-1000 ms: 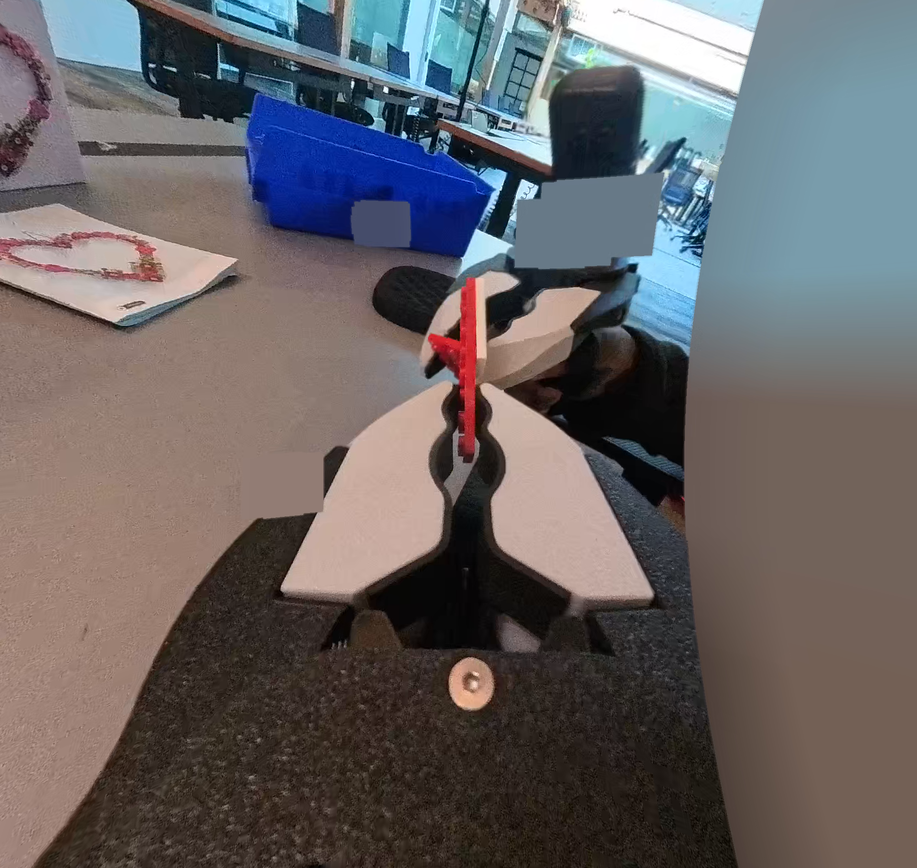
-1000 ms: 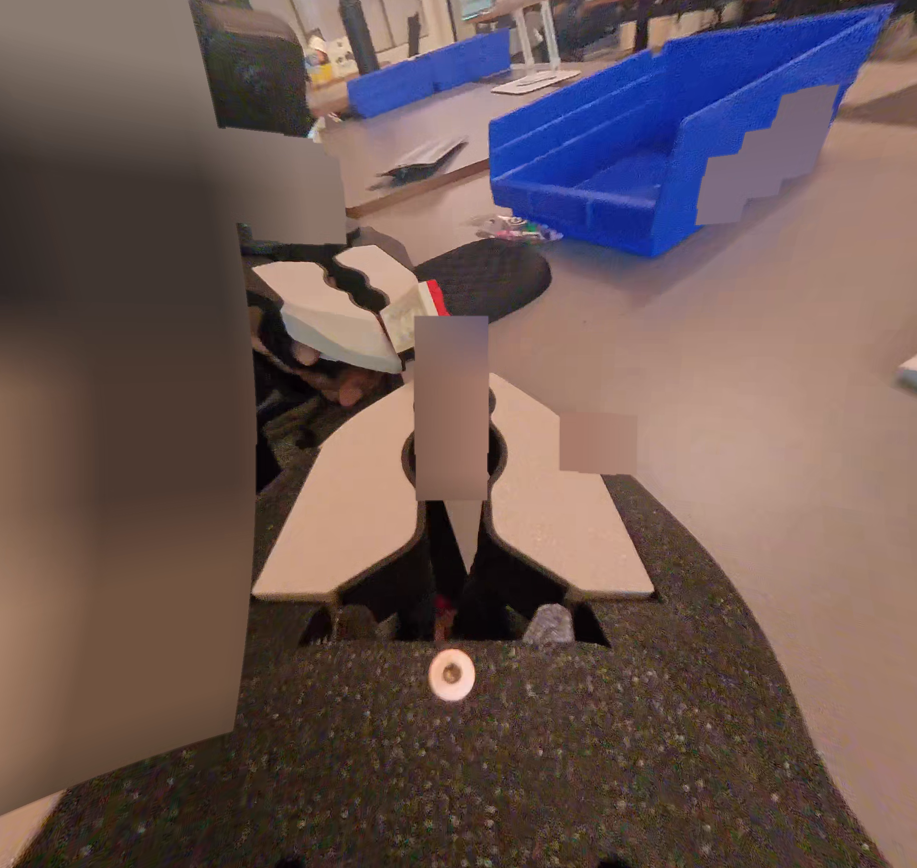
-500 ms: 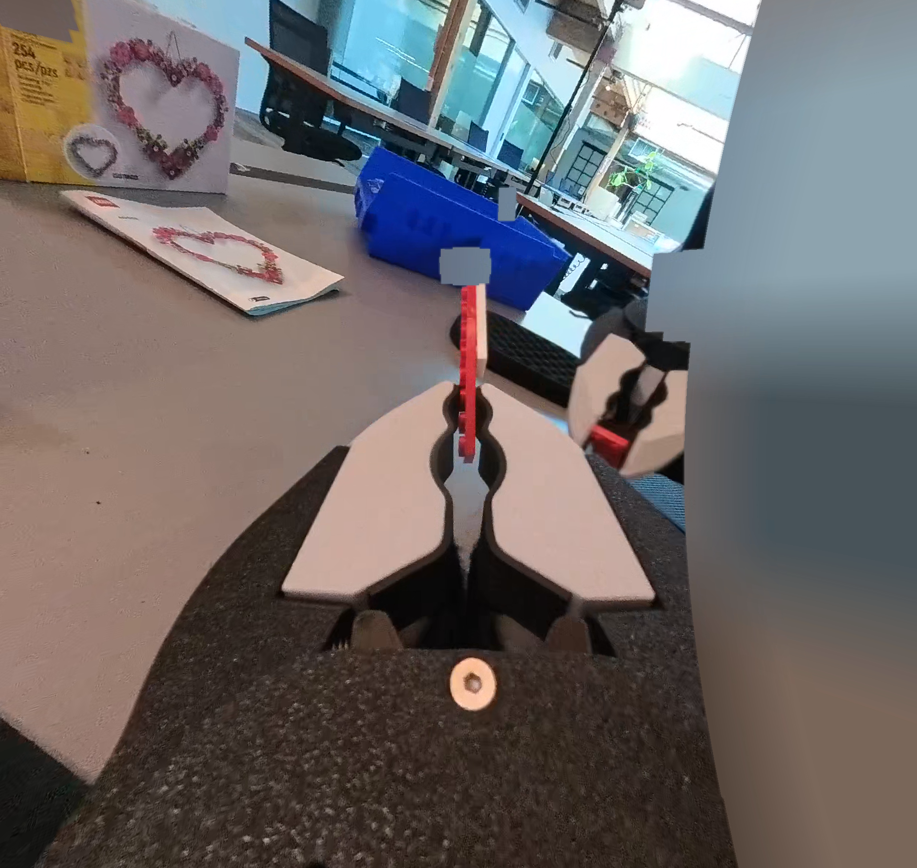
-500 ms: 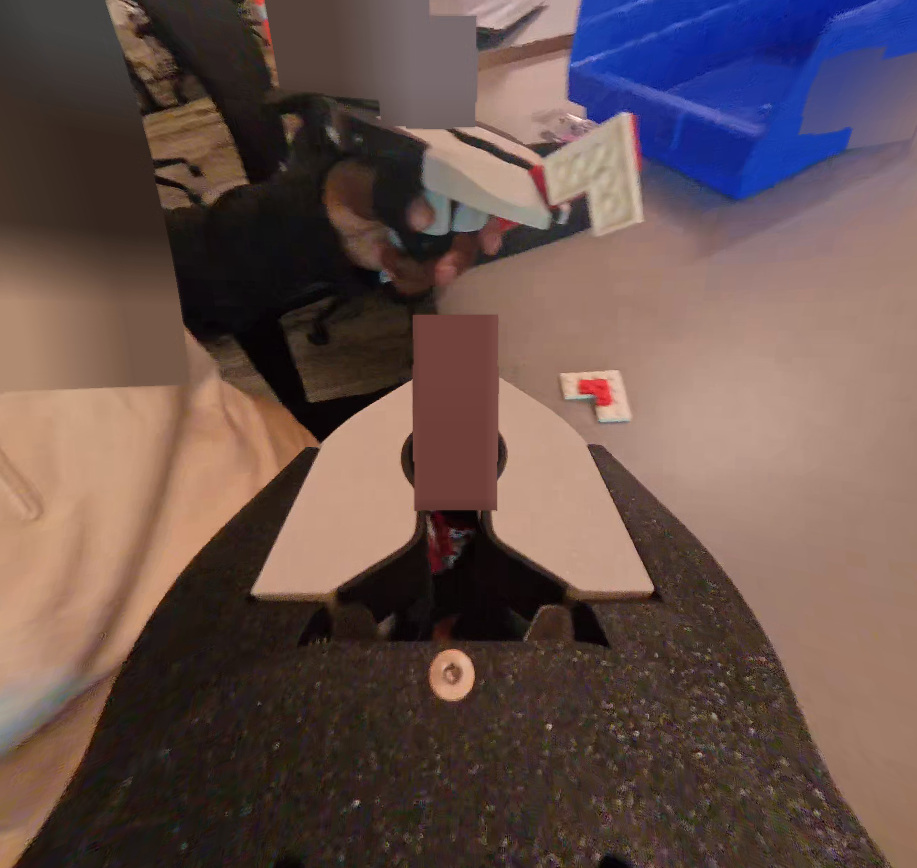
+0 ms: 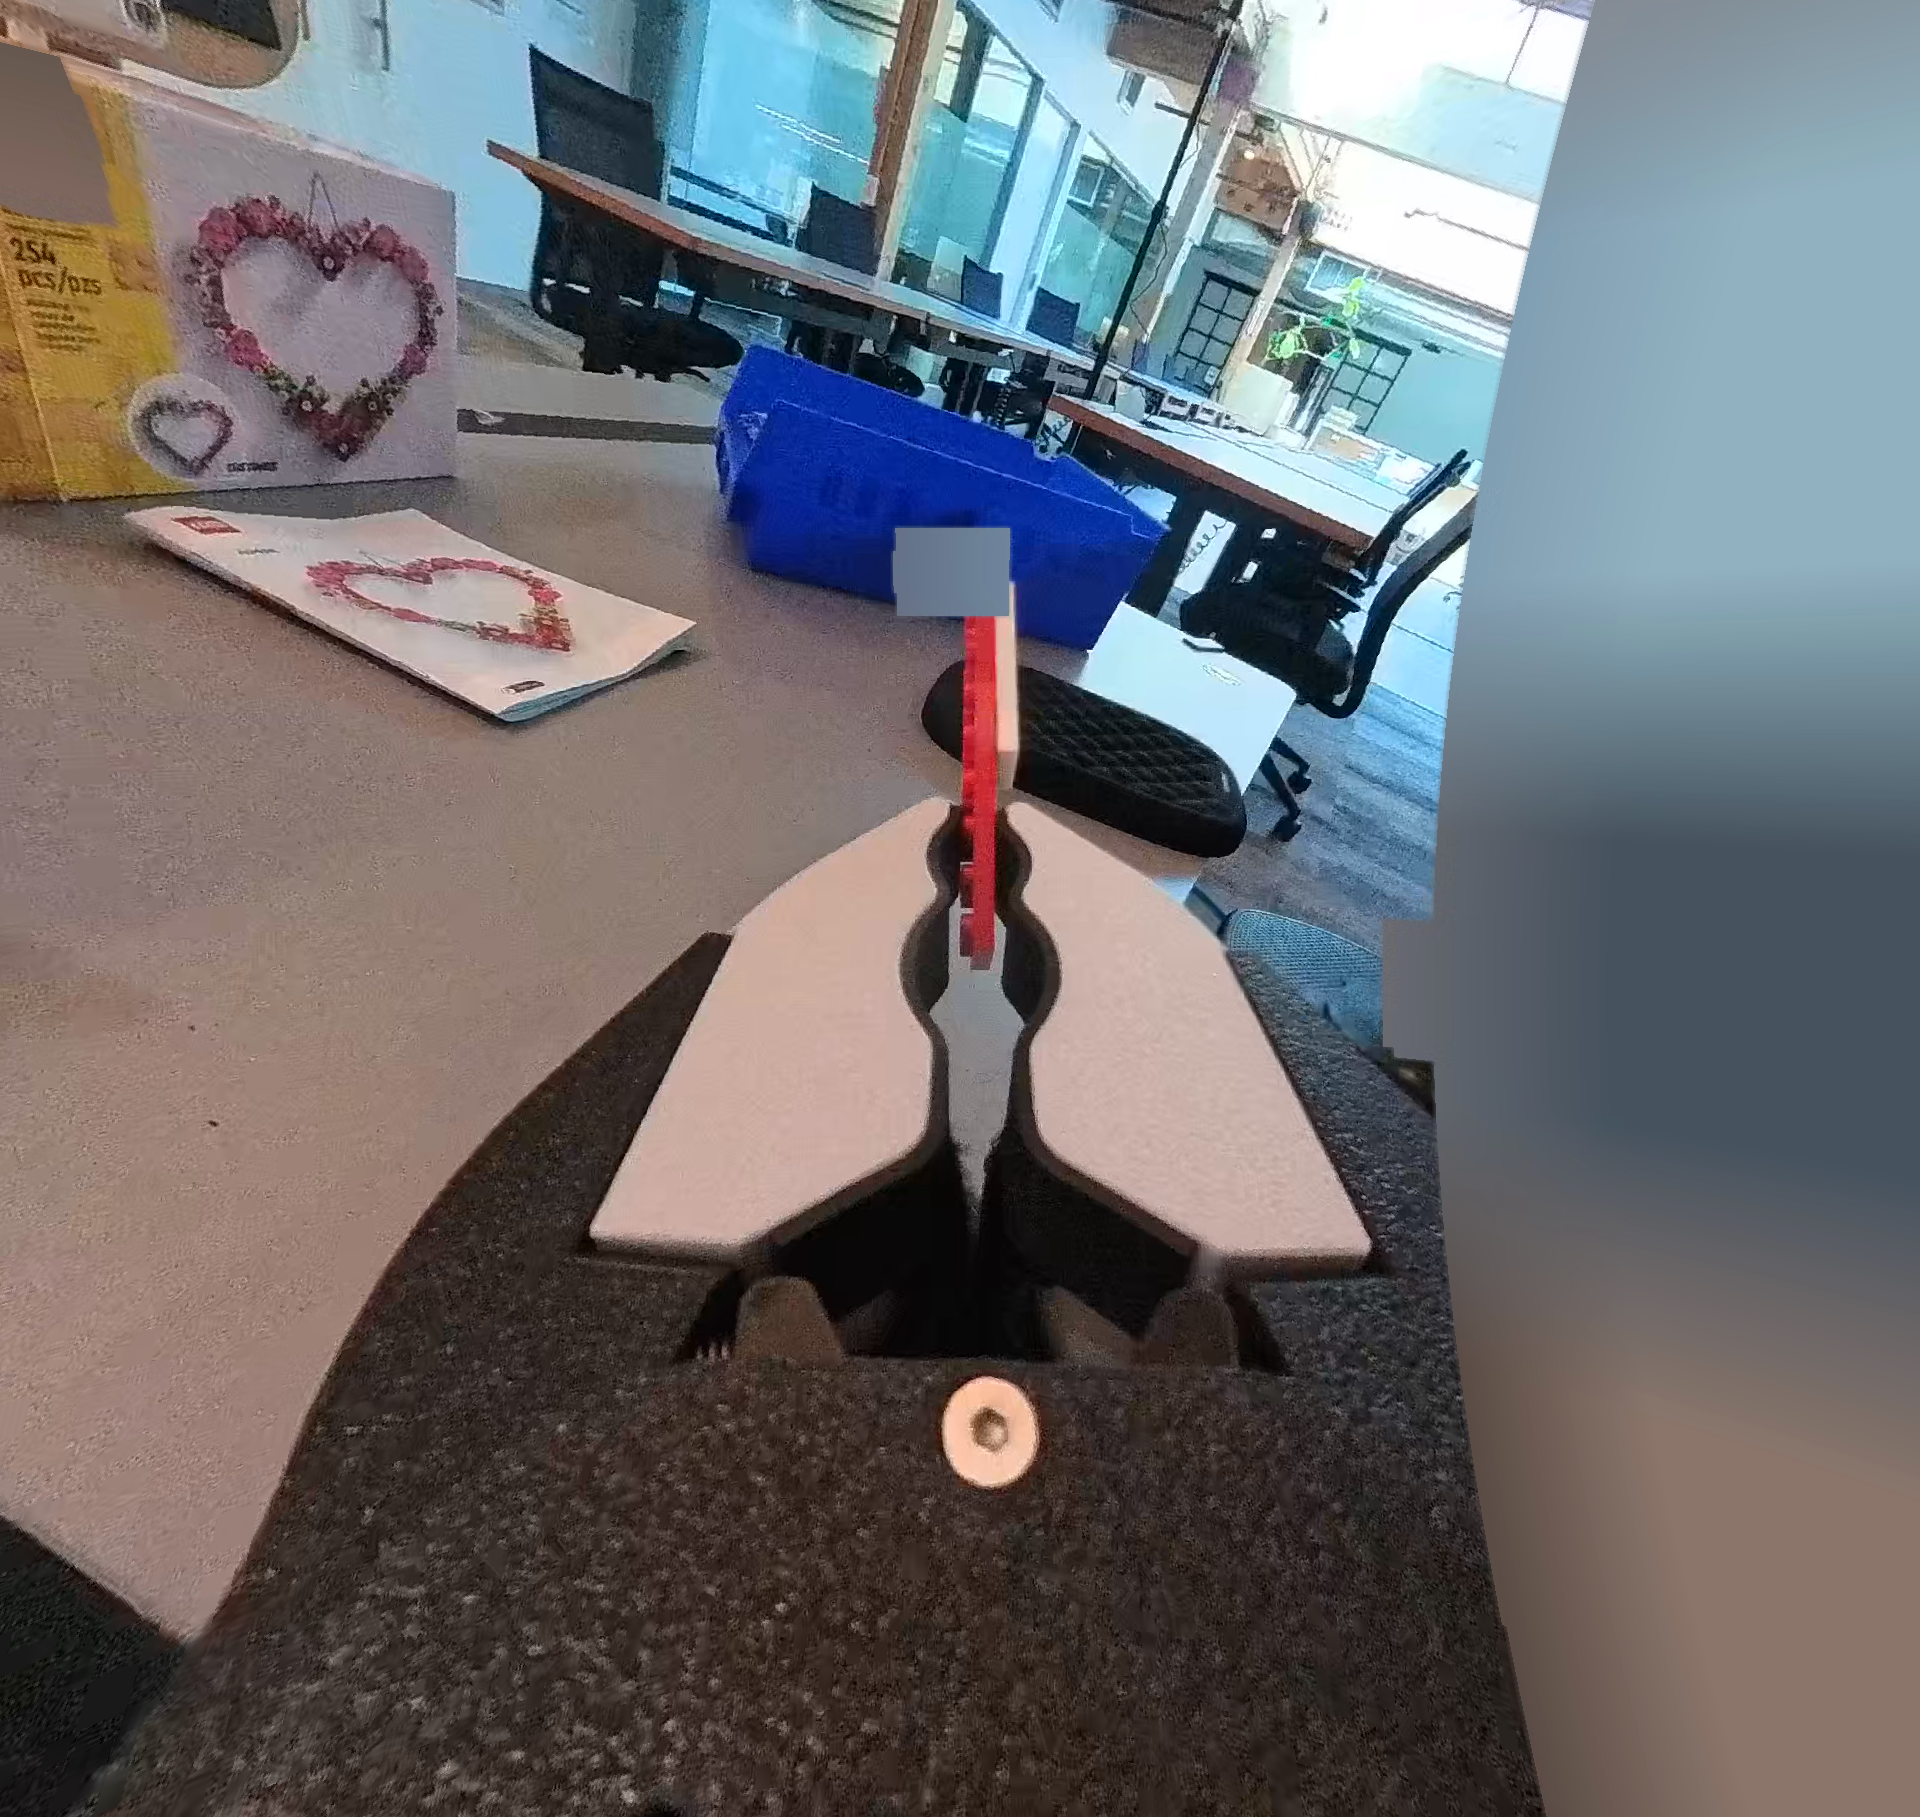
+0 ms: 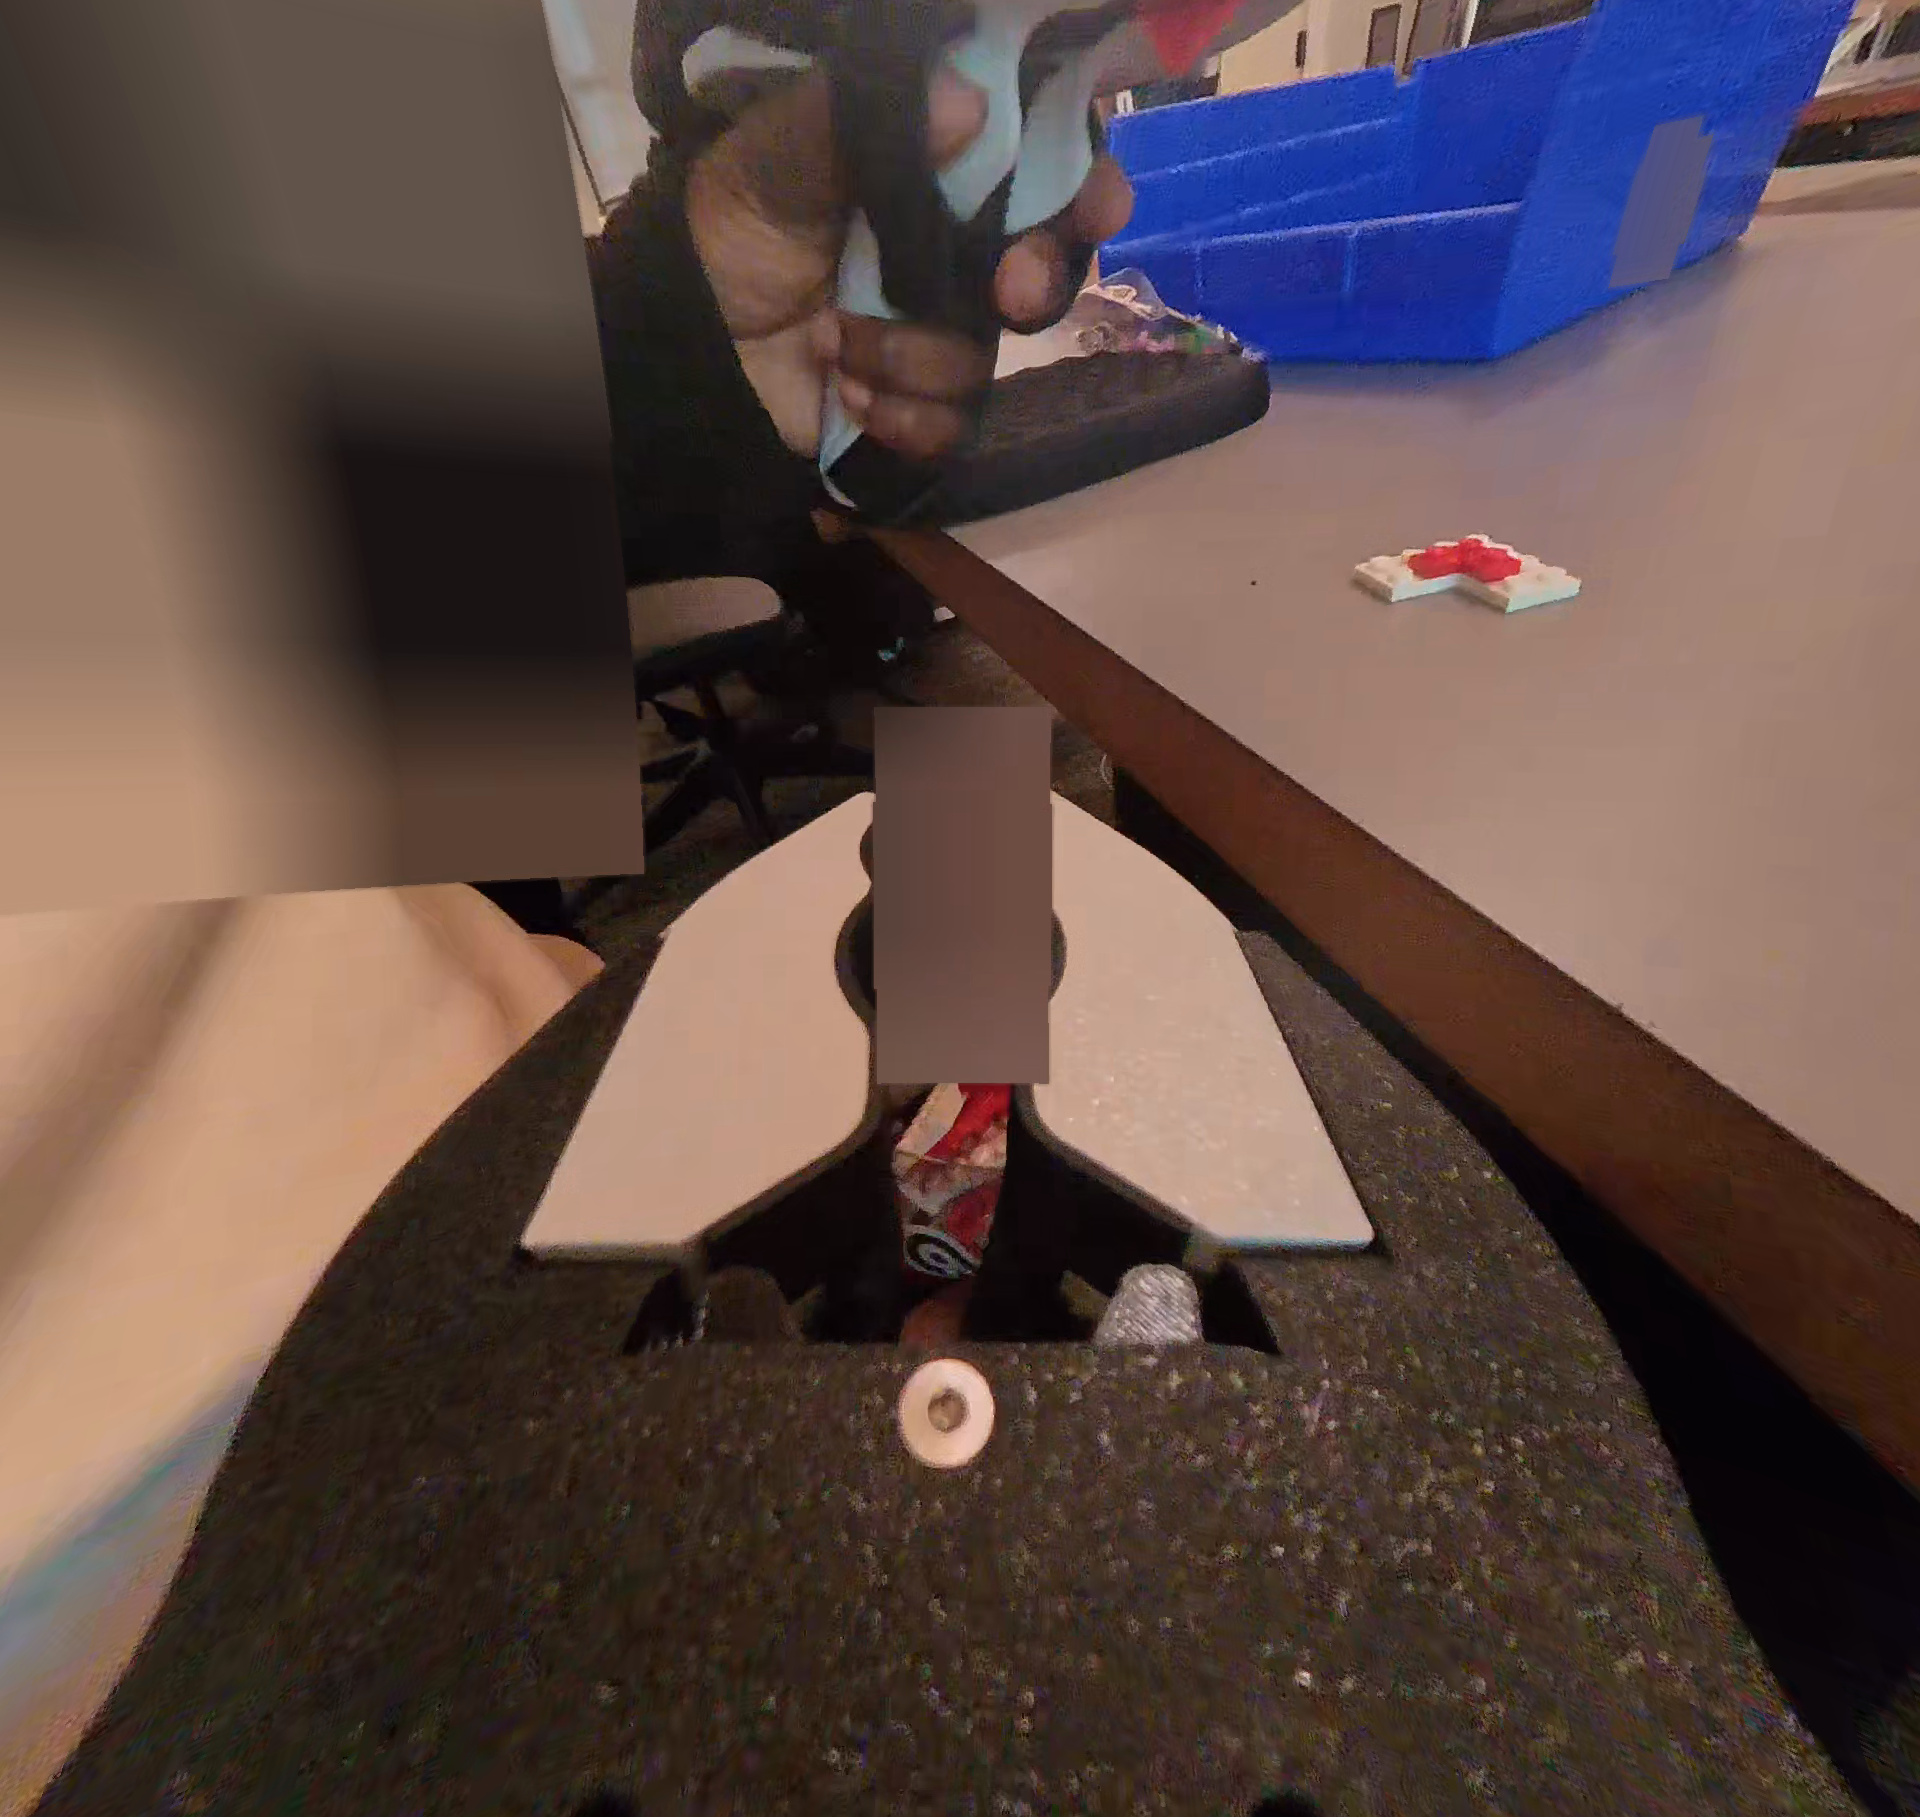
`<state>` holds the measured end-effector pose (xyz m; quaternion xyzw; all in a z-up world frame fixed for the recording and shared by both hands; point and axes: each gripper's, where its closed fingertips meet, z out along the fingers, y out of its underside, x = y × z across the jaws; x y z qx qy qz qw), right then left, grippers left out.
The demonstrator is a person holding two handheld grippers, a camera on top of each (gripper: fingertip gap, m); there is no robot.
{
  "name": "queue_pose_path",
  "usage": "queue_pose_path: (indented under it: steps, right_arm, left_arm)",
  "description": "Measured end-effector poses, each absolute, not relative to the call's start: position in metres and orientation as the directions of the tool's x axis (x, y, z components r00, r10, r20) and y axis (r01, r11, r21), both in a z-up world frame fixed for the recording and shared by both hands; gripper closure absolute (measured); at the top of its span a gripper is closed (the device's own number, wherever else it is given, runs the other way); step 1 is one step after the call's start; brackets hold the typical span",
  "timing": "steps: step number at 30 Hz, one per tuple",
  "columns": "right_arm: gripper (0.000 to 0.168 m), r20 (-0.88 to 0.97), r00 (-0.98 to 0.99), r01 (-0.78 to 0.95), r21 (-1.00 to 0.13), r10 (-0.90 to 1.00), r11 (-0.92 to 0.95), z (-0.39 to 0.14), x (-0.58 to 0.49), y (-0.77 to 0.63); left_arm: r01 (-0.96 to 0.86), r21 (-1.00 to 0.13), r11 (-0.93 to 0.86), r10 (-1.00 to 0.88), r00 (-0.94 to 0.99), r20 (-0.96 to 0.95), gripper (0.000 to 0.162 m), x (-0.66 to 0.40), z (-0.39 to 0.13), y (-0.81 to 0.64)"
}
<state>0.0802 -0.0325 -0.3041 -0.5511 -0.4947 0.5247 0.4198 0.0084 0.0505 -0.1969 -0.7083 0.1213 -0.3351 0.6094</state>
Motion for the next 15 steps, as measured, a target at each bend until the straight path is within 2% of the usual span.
queue_pose_path:
  steps: [7, 10, 13, 15]
  right_arm:
    - [0.135, -0.025, -0.010, 0.245, -0.969, 1.000, -0.022, -0.321, 0.088, -0.026]
    - [0.135, 0.180, 0.019, 0.232, -0.957, 0.983, 0.171, -0.282, 0.091, -0.007]
    - [0.134, 0.479, 0.103, 0.304, -0.849, 0.872, 0.431, -0.233, 0.087, 0.026]
    - [0.133, 0.560, 0.089, 0.347, -0.793, 0.824, 0.501, -0.214, 0.078, 0.037]
  left_arm:
    - [0.229, -0.943, -0.240, -0.582, 0.744, 0.329, 0.158, 0.006, -0.200, 0.051]
    - [0.207, -0.935, -0.287, -0.579, 0.741, 0.341, 0.158, 0.010, -0.211, 0.051]
    - [0.204, -0.926, -0.319, -0.596, 0.716, 0.363, 0.158, 0.019, -0.215, 0.049]
    - [0.152, -0.946, -0.288, -0.628, 0.716, 0.306, 0.158, 0.025, -0.215, 0.046]
